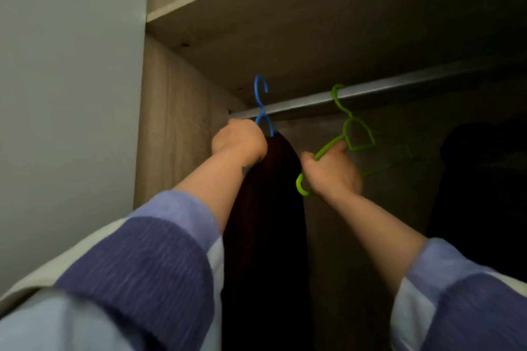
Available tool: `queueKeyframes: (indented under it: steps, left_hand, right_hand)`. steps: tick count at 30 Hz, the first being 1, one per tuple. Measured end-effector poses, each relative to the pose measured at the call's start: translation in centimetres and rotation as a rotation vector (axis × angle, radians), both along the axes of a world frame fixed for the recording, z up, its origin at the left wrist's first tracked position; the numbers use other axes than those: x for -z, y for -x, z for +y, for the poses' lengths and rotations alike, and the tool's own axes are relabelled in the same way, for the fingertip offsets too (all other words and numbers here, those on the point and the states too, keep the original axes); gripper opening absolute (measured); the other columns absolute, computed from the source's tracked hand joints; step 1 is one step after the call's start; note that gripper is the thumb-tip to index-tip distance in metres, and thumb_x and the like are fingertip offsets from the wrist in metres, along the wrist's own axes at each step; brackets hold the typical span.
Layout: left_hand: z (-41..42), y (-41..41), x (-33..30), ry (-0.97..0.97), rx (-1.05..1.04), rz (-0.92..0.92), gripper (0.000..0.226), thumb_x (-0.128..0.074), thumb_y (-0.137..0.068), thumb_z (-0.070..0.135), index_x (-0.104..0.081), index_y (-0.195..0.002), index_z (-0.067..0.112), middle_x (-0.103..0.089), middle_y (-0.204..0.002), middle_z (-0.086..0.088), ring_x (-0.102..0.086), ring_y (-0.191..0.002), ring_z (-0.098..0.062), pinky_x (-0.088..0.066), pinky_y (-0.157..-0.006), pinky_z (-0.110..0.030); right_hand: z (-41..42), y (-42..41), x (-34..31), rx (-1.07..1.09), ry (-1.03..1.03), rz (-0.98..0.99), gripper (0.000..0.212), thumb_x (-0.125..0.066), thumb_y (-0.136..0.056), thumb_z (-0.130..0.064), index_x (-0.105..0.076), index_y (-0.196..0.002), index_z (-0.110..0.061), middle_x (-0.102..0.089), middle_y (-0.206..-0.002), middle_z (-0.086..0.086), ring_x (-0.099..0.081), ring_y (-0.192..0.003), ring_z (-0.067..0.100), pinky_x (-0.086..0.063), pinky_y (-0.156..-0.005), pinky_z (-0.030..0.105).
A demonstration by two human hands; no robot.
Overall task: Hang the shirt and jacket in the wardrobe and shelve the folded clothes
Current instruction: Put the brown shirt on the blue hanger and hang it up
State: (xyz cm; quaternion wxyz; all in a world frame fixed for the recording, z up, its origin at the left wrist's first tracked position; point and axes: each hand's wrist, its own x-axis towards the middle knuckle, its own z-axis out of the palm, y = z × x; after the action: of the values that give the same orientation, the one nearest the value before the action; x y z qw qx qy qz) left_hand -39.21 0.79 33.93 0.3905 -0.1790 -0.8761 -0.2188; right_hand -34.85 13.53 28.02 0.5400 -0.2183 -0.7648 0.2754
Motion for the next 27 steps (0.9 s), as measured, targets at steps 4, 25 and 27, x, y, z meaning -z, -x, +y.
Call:
queueKeyframes:
  steps: [4,25,27]
  left_hand:
    - [1.4,1.5,-2.2,0.051,-0.007,0.0,0.043,-0.05,-0.088,0.011,-0.051,-0.13,0.0,-0.048,-0.138,-0.018,-0.05,-0.125,-0.031,-0.045,-0.095,-0.038]
    - [3.5,4.9,1.8,0.282,-0.135,0.255,0.043,-0.046,-0.092,0.013,-0.044,-0.135,0.008,-0.037,-0.138,-0.011,-0.037,-0.128,-0.028,-0.036,-0.099,-0.04]
    - [4.1,5.1,3.1,0.306,-0.024,0.382,0.049,-0.049,-0.088,0.015,-0.041,-0.137,0.011,-0.038,-0.14,-0.01,-0.032,-0.132,-0.027,-0.026,-0.108,-0.043]
  right_hand:
    - [0.1,-1.1,-0.3,-0.06,0.03,0.001,0.049,-0.04,-0.094,-0.041,-0.04,-0.125,-0.003,-0.056,-0.127,0.022,-0.052,-0.119,0.039,-0.041,-0.091,0.037]
    - [0.0,-2.5,-1.8,-0.421,0.104,0.183,0.031,-0.045,-0.093,-0.017,-0.039,-0.063,-0.016,-0.044,-0.058,0.003,-0.046,-0.06,0.023,-0.035,-0.06,0.031]
    - [-0.9,-3.2,0.3,-0.457,0.139,0.155,0.035,-0.043,-0.093,-0.015,-0.04,-0.059,-0.015,-0.044,-0.045,-0.002,-0.042,-0.042,0.012,-0.029,-0.046,0.025]
